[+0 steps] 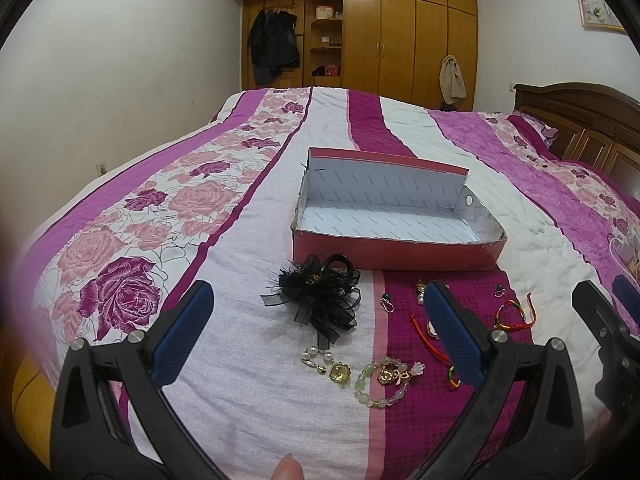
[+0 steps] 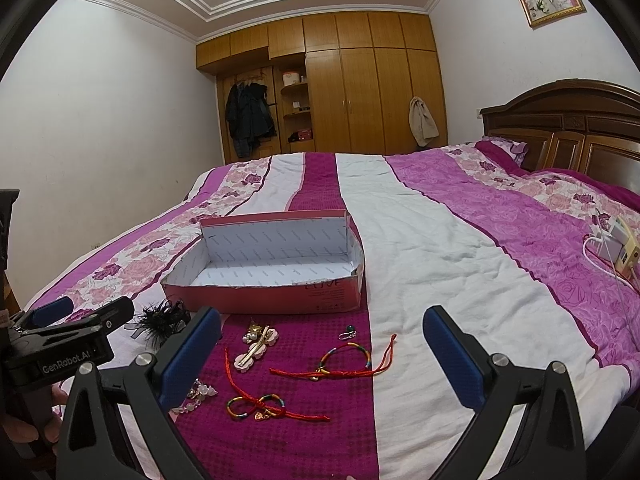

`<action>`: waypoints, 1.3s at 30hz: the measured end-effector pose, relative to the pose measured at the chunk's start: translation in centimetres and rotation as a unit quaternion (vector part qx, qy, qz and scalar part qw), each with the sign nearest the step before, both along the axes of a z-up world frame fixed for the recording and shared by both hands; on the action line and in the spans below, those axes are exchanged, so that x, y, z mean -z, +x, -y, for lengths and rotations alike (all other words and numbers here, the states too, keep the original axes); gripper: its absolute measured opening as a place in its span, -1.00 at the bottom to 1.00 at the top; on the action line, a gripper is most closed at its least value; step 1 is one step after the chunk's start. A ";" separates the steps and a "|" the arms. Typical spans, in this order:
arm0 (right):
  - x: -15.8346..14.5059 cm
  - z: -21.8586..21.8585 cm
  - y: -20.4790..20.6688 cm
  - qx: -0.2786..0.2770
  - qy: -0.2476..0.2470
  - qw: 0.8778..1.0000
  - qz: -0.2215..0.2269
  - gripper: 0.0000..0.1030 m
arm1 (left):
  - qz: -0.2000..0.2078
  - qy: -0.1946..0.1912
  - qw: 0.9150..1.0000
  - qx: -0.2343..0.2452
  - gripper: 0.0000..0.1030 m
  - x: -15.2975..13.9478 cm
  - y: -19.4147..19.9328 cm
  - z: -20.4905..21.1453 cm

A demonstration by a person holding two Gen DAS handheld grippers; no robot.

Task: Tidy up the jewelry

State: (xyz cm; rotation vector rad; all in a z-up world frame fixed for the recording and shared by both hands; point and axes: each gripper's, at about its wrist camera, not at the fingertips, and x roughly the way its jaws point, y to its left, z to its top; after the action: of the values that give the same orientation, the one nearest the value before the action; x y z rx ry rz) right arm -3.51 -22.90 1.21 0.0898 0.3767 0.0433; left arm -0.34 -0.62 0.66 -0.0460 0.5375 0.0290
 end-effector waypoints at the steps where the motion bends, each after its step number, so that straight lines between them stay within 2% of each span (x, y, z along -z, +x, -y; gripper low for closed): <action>1: 0.0 0.0 0.0 0.000 0.000 1.000 0.000 1.00 | -0.002 0.000 1.000 0.001 0.90 0.0 0.1 0.0; 10: -0.1 0.8 0.2 0.013 0.002 1.000 0.001 1.00 | -0.028 0.002 1.000 0.009 0.90 0.3 1.7 -0.5; 24: 0.8 4.4 2.9 0.051 0.016 0.998 -0.044 1.00 | -0.087 0.024 0.996 0.015 0.90 2.7 6.2 -0.5; 37: 3.5 6.5 4.9 0.070 0.020 0.992 -0.100 1.00 | -0.158 0.005 0.987 0.020 0.88 6.4 10.5 -1.1; 39: 3.9 6.6 5.3 0.068 0.023 0.992 -0.108 1.00 | -0.166 0.000 0.986 0.021 0.75 7.0 10.7 -1.3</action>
State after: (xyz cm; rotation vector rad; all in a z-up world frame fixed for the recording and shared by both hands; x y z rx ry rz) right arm 1.79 -29.47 -2.65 0.1660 0.5852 -0.0941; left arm 10.38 0.66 -6.30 -0.0300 0.8712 -0.0055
